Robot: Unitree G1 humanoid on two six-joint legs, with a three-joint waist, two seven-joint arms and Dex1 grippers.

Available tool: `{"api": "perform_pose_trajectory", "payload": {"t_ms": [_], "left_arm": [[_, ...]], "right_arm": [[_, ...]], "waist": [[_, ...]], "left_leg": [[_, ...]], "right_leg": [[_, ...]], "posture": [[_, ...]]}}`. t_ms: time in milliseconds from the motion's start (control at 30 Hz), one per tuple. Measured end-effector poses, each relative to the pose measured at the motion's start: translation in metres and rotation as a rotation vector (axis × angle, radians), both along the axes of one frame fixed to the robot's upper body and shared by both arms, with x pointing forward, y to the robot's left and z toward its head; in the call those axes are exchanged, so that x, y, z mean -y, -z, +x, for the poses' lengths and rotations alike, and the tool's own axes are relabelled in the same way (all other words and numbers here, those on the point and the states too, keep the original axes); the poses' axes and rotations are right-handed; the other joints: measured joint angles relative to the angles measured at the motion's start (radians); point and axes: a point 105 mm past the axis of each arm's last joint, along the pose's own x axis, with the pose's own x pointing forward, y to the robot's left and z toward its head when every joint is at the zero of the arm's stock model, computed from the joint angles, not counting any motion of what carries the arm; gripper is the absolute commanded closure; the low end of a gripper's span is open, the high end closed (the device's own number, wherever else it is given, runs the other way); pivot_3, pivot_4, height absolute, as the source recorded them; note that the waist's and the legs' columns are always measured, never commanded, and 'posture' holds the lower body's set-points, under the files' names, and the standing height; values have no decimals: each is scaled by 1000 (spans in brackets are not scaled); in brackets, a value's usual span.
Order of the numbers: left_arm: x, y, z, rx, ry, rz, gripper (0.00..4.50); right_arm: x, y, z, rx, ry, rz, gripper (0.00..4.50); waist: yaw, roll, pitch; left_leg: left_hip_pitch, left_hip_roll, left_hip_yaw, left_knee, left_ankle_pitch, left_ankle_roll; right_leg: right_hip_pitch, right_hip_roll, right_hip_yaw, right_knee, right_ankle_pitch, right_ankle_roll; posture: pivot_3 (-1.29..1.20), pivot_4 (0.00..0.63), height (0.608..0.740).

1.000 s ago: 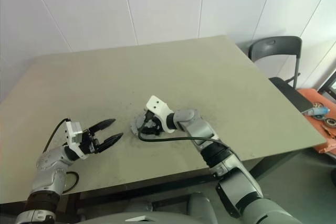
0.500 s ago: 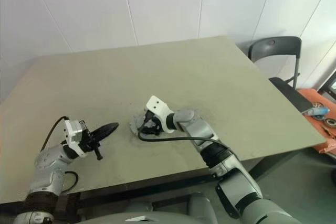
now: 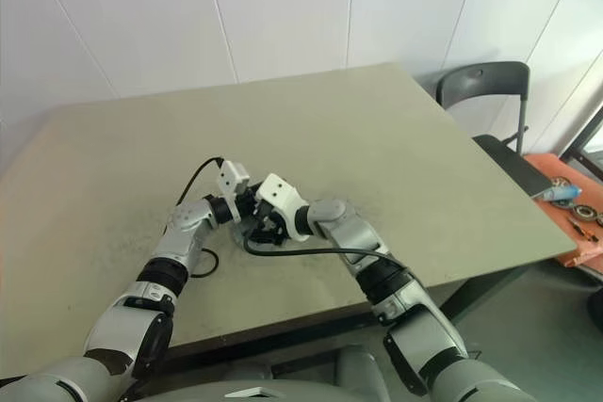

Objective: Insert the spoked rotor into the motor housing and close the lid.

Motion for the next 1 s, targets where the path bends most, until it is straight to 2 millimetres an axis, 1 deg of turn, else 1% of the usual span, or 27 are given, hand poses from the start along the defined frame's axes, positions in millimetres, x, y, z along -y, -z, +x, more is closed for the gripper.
{"api": "perform_pose_trajectory", "payload": {"t_ms": [167,267,400,500,567,667,833,1000], "left_arm": [[-9,0,-1,-4,-10,-19,4481],[-16,-10,-3,17,-2,-63,4481],[-34,-23,-13,32,36,-102,4481],[-46,-22,-18,8,51,-105,4481],[-50,-21,-20,5,56,-110,4481],[-52,-16,-25,-21,74,-103,4481],[-48,-3,-40,-86,121,-65,4481],[-40,-1,-66,-98,176,-5,4481]], "right_arm": [[1,0,1,0,10,-1,1464],[0,0,0,0,5,2,1464],[-1,0,0,-1,6,2,1464],[1,1,1,-1,11,2,1464],[1,1,2,-1,13,2,1464],[0,1,1,0,10,3,1464],[0,1,1,1,8,4,1464],[0,1,1,0,8,3,1464]], "waist": [[3,0,1],[-3,0,1],[-4,0,1],[-3,1,1],[-2,1,1],[-2,1,1],[-3,1,1],[-3,2,2]], "left_leg": [[1,0,1,2,0,0],[0,0,1,2,0,0],[0,0,0,2,0,0],[1,0,0,3,0,0],[1,0,0,3,0,0],[2,0,0,3,0,0],[1,0,0,3,0,0],[1,0,0,3,0,0]], "right_leg": [[3,1,-1,0,0,1],[2,1,-2,0,0,1],[2,1,-1,0,0,1],[3,1,-1,0,0,1],[4,1,-1,0,0,1],[4,1,-1,0,0,1],[4,1,-1,0,0,1],[4,1,-1,0,0,0]], "posture": [[0,0,740],[0,0,740],[0,0,740],[0,0,740],[0,0,740],[0,0,740],[0,0,740],[0,0,740]]}}
